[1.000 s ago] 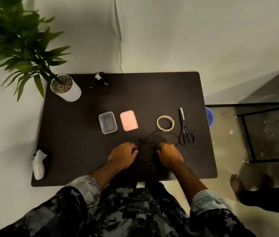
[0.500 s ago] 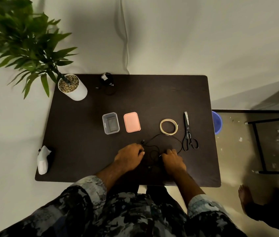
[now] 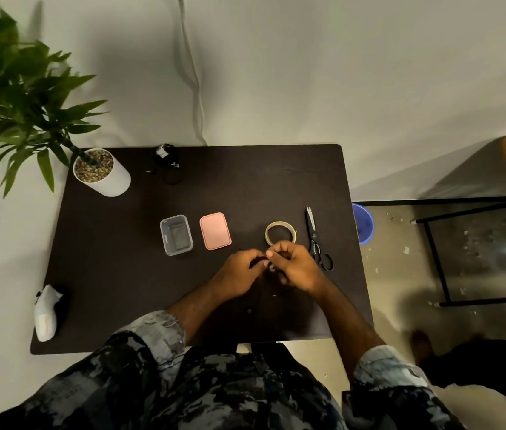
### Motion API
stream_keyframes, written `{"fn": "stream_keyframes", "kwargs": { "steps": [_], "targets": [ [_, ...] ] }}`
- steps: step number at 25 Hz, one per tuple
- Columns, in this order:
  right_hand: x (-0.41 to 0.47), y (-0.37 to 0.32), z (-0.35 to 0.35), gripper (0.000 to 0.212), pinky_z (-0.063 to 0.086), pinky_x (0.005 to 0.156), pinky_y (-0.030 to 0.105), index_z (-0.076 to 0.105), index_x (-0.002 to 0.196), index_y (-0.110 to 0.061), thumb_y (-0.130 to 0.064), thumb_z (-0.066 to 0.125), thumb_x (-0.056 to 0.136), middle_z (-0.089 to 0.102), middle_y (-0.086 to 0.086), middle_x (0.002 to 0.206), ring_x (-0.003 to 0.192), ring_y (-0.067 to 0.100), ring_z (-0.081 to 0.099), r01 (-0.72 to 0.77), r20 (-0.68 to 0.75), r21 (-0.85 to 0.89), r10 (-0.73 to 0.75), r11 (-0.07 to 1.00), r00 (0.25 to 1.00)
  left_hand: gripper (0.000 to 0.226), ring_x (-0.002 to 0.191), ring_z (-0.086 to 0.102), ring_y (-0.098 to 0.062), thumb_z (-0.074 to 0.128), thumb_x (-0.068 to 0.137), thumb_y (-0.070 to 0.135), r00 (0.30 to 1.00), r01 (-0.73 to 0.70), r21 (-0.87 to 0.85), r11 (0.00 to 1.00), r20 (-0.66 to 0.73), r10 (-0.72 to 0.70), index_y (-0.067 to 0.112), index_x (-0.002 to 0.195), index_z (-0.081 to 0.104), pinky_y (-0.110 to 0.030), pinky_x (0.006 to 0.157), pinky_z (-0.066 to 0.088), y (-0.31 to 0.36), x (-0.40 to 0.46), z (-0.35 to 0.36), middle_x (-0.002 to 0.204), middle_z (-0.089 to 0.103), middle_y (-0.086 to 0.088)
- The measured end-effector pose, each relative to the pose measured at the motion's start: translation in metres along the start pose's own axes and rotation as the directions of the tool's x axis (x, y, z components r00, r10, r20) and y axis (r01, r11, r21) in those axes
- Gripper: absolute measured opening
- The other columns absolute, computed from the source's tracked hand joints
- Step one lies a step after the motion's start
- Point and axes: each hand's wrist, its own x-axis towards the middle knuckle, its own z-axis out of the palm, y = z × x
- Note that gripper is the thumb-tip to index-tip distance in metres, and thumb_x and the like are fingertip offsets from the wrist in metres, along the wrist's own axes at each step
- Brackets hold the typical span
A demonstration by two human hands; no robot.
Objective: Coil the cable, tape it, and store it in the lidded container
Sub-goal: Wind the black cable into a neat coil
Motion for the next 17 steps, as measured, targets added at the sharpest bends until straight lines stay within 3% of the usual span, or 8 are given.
{"fn": "stream_keyframes", "kwargs": {
  "steps": [2,4,6,8,10,12,14,17],
  "targets": [
    [-0.005,-0.011,-0.021,0.022,0.042,0.038,0.019,0.066,0.103,-0.009,-0.032,0.066,0.102,0.074,0.011,0.079,0.043,0.003,0.060,-0.010,-0.039,-0.115,0.006,0.993,0.999,0.024,0.078,0.063,-0.003,0.053,0.104,0.030,0.996,-0.002,-0.025,1.000,-0.089,0.000,0.031,0.085,0.068,-0.033,0.073,0.047,0.004,0.003,-0.004,0.082,0.068,0.011],
    [-0.006,-0.010,-0.048,0.028,0.050,0.045,0.024,0.069,0.099,-0.020,-0.047,0.070,0.095,0.077,0.005,0.076,0.051,0.011,0.066,-0.063,-0.053,-0.368,0.047,0.928,0.997,0.030,0.080,0.064,-0.010,0.050,0.105,0.028,0.976,0.060,-0.088,0.994,-0.206,-0.077,0.025,0.082,0.069,-0.032,0.072,0.048,0.002,0.002,-0.013,0.083,0.069,0.003],
    [-0.005,-0.001,-0.073,0.030,0.055,0.055,0.030,0.071,0.088,-0.019,-0.049,0.072,0.093,0.075,0.004,0.068,0.052,0.012,0.065,-0.114,-0.077,-0.527,0.086,0.842,0.993,0.031,0.072,0.063,-0.009,0.053,0.105,0.025,0.926,0.141,-0.180,0.973,-0.325,-0.195,0.018,0.079,0.069,-0.027,0.065,0.046,-0.005,0.003,-0.023,0.082,0.069,-0.004],
    [-0.004,0.009,-0.088,0.031,0.056,0.060,0.033,0.074,0.083,-0.013,-0.041,0.072,0.096,0.072,0.004,0.063,0.050,0.012,0.063,-0.121,-0.107,-0.461,0.081,0.879,0.991,0.028,0.064,0.063,-0.008,0.057,0.103,0.024,0.883,0.216,-0.298,0.930,-0.346,-0.316,0.015,0.079,0.070,-0.031,0.060,0.053,-0.015,0.006,-0.031,0.078,0.068,-0.004],
    [-0.005,0.016,-0.095,0.028,0.054,0.058,0.034,0.076,0.084,-0.011,-0.032,0.068,0.100,0.070,0.009,0.065,0.047,0.015,0.060,-0.110,-0.124,-0.254,0.081,0.961,0.989,0.027,0.070,0.065,-0.021,0.058,0.102,0.025,0.884,0.254,-0.359,0.898,-0.292,-0.366,0.021,0.079,0.072,-0.039,0.065,0.056,-0.027,0.009,-0.034,0.075,0.068,-0.002],
    [-0.006,0.022,-0.094,0.027,0.054,0.059,0.034,0.076,0.086,-0.010,-0.026,0.064,0.103,0.070,0.017,0.073,0.051,0.018,0.060,-0.116,-0.139,-0.098,0.102,0.988,0.985,0.029,0.079,0.068,-0.033,0.054,0.104,0.023,0.891,0.270,-0.420,0.866,-0.231,-0.390,0.023,0.083,0.074,-0.037,0.066,0.055,-0.033,0.010,-0.030,0.080,0.072,-0.003],
    [-0.008,0.025,-0.091,0.026,0.058,0.066,0.035,0.076,0.085,-0.009,-0.026,0.066,0.102,0.073,0.015,0.077,0.059,0.018,0.065,-0.106,-0.184,-0.117,0.084,0.987,0.979,0.025,0.090,0.073,-0.033,0.054,0.104,0.023,0.897,0.290,-0.343,0.893,-0.228,-0.379,0.019,0.097,0.077,-0.031,0.064,0.058,-0.033,0.005,-0.026,0.096,0.077,-0.007],
    [-0.009,0.020,-0.089,0.017,0.059,0.077,0.028,0.082,0.090,-0.019,-0.032,0.073,0.096,0.077,-0.004,0.079,0.073,0.008,0.071,-0.041,-0.142,-0.500,-0.035,0.865,0.989,0.029,0.117,0.066,-0.026,0.059,0.101,0.023,0.904,0.241,-0.012,0.970,-0.361,-0.229,0.015,0.127,0.069,-0.032,0.100,0.053,-0.028,-0.009,-0.019,0.128,0.070,-0.007]
  ]
}}
